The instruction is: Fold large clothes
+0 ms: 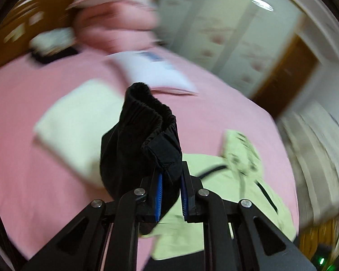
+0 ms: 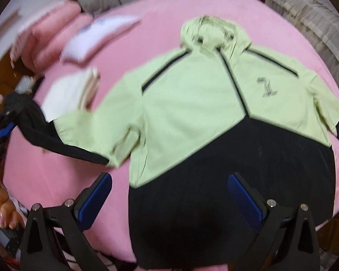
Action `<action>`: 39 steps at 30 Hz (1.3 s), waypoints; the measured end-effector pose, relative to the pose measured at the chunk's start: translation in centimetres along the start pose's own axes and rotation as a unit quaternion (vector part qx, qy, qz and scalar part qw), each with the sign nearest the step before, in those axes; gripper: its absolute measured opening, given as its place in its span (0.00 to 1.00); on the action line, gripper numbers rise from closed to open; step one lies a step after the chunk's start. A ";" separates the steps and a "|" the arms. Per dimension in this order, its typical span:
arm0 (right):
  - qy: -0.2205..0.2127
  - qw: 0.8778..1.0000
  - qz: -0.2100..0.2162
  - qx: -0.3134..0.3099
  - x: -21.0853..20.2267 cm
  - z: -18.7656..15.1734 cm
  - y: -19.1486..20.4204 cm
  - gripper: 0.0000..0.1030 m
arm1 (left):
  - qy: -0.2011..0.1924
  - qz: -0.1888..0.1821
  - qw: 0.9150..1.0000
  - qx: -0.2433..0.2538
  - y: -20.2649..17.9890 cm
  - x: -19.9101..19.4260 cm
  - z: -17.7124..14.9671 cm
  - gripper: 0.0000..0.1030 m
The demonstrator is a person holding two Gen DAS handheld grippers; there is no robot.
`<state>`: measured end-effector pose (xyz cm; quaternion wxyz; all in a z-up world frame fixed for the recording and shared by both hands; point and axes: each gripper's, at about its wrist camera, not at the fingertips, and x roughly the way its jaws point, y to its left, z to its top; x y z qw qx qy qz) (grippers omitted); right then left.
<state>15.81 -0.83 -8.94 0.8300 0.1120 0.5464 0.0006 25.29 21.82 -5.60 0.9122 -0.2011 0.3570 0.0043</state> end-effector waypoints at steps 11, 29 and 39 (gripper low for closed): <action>-0.102 0.991 -0.028 0.077 -0.8 2.7 -15.1 1.00 | 0.149 -0.086 0.981 0.088 -18.4 12.3 -7.7 0.15; 0.066 0.957 0.209 0.190 10.5 2.1 -23.1 0.81 | 0.251 -0.048 0.966 0.026 -14.1 14.4 -17.4 0.86; 0.106 0.950 0.218 0.197 17.2 4.8 -16.0 0.50 | 0.287 0.099 0.953 0.005 -3.0 12.0 -17.2 0.86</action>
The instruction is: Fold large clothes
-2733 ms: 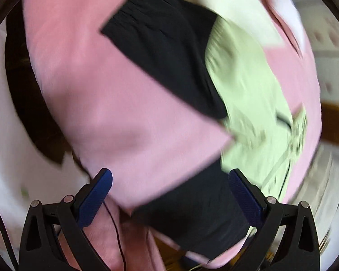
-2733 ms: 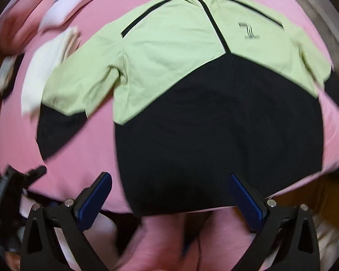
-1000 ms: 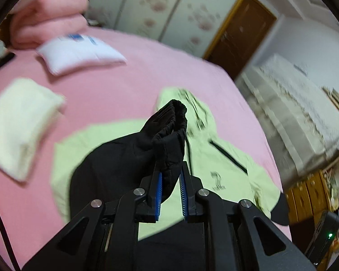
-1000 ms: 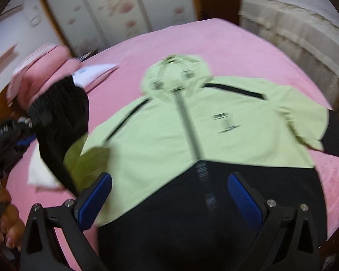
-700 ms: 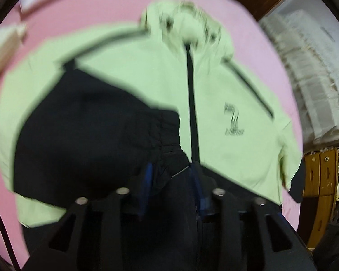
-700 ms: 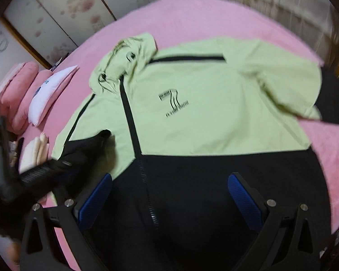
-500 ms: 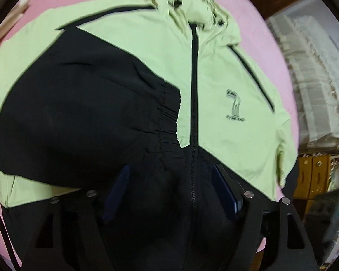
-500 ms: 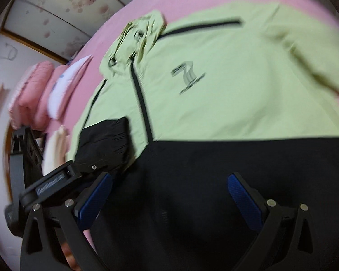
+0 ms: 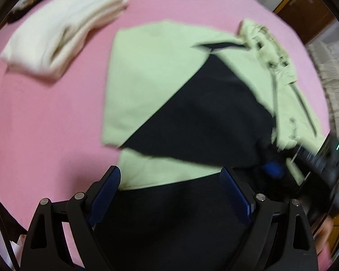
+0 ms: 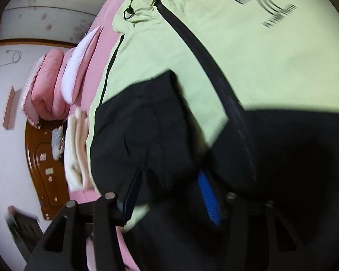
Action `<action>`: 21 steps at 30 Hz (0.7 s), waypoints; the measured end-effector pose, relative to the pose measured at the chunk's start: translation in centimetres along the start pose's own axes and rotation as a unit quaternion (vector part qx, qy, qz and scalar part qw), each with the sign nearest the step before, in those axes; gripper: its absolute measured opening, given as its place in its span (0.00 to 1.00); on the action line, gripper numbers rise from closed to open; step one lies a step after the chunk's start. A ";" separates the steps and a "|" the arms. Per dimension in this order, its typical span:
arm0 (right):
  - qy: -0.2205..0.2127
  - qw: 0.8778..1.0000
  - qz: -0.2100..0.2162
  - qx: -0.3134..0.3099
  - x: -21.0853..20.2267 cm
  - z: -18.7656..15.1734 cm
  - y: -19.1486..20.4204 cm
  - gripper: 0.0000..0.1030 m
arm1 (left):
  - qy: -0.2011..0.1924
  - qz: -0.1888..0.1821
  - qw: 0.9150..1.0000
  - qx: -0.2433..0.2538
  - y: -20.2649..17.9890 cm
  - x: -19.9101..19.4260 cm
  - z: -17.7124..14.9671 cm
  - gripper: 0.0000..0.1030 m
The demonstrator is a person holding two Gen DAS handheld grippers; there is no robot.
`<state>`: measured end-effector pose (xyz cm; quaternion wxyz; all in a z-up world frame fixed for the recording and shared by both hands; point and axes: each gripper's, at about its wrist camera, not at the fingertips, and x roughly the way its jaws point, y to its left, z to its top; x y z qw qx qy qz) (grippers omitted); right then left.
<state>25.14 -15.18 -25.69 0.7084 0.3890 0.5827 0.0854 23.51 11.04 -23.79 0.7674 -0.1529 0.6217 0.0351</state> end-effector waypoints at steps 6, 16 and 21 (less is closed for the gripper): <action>-0.044 0.997 -0.003 -0.068 -0.2 3.6 4.3 0.09 | 0.006 0.062 0.998 -0.004 3.0 4.0 0.5 0.86; -0.208 0.964 0.010 -0.163 -12.1 6.3 9.3 0.09 | -0.034 0.048 0.996 -0.063 5.4 4.7 4.7 0.86; -0.265 0.954 -0.063 -0.127 -16.1 5.8 5.1 0.09 | -0.036 0.042 0.995 -0.079 7.0 4.9 4.3 0.86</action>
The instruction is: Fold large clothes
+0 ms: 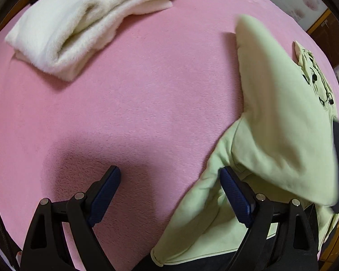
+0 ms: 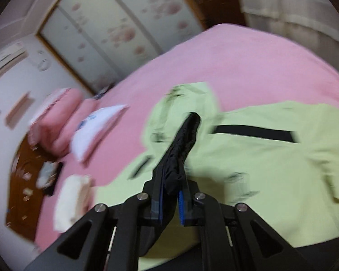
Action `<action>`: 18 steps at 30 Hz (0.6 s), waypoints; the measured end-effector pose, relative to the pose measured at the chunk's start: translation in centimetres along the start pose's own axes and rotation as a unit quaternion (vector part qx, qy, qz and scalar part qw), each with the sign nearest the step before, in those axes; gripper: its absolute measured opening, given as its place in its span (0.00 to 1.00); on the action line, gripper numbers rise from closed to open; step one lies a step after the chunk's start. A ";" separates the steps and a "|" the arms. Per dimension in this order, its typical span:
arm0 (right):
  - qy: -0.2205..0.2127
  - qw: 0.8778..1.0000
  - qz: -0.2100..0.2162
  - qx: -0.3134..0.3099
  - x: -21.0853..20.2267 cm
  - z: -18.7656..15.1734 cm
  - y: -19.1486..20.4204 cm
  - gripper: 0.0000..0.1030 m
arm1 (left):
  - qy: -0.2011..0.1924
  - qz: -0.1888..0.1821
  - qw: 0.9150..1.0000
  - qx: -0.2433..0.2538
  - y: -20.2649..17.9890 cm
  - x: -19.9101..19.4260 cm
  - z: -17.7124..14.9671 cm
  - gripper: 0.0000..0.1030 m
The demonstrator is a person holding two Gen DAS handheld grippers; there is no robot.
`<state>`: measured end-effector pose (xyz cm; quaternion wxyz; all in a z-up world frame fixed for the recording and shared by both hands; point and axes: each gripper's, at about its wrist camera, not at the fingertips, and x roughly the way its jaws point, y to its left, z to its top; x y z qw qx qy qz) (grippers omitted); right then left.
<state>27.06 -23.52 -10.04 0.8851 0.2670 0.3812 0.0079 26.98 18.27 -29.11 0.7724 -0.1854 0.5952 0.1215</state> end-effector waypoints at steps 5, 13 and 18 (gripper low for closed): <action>0.040 0.991 -0.119 0.040 1.0 -1.9 -7.1 0.09 | -0.002 0.011 1.000 0.003 -0.1 0.6 0.0 0.86; 0.120 0.971 -0.206 0.008 5.3 -5.3 -11.4 0.14 | -0.008 0.028 0.999 0.024 -0.8 0.0 0.1 0.85; 0.087 0.961 -0.258 -0.049 3.7 -5.2 -8.4 0.29 | -0.085 0.027 0.994 0.062 -4.0 -4.2 0.1 0.79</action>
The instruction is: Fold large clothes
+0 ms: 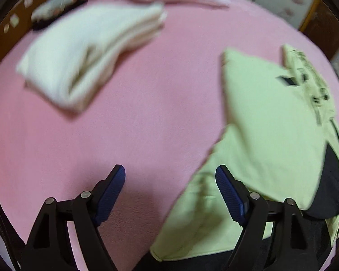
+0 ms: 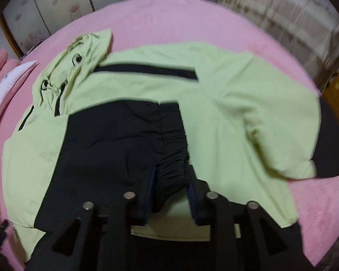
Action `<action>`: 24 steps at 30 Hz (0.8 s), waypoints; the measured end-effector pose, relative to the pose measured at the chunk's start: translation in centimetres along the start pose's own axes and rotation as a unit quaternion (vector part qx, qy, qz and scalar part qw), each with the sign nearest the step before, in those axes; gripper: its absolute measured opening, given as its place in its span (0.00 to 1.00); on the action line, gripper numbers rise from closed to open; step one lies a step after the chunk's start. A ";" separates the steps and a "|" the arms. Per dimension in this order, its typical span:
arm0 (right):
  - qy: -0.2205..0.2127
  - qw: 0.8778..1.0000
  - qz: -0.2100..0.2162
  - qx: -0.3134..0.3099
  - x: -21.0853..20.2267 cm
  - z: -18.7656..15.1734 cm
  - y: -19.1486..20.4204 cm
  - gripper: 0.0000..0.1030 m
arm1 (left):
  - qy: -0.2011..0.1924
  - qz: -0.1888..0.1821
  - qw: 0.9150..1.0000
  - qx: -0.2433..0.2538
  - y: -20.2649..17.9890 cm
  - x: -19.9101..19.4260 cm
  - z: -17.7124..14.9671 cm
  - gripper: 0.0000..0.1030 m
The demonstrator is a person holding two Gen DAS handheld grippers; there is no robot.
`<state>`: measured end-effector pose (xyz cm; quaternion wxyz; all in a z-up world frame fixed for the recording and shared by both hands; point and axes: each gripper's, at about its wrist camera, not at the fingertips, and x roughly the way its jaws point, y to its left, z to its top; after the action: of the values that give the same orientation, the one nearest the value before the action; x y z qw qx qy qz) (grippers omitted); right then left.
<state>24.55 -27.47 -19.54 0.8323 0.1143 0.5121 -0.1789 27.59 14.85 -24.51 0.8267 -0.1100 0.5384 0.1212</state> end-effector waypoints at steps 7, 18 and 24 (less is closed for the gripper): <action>-0.103 0.992 -0.030 -0.070 -5.0 -0.3 2.9 0.58 | 0.031 -0.143 0.982 0.118 -7.5 -1.0 1.6 0.79; 0.164 0.931 0.318 -0.078 2.8 -4.3 13.8 0.11 | 0.132 -0.088 0.984 0.086 -10.1 7.4 2.1 0.06; 0.141 0.935 0.298 -0.133 3.7 -4.0 15.0 0.08 | 0.144 -0.107 0.983 0.049 -8.0 8.8 3.2 0.01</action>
<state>29.05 -12.98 -24.58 0.7743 0.1737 0.5857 0.1651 36.34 9.00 -30.91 0.7530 -0.1429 0.6423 -0.0113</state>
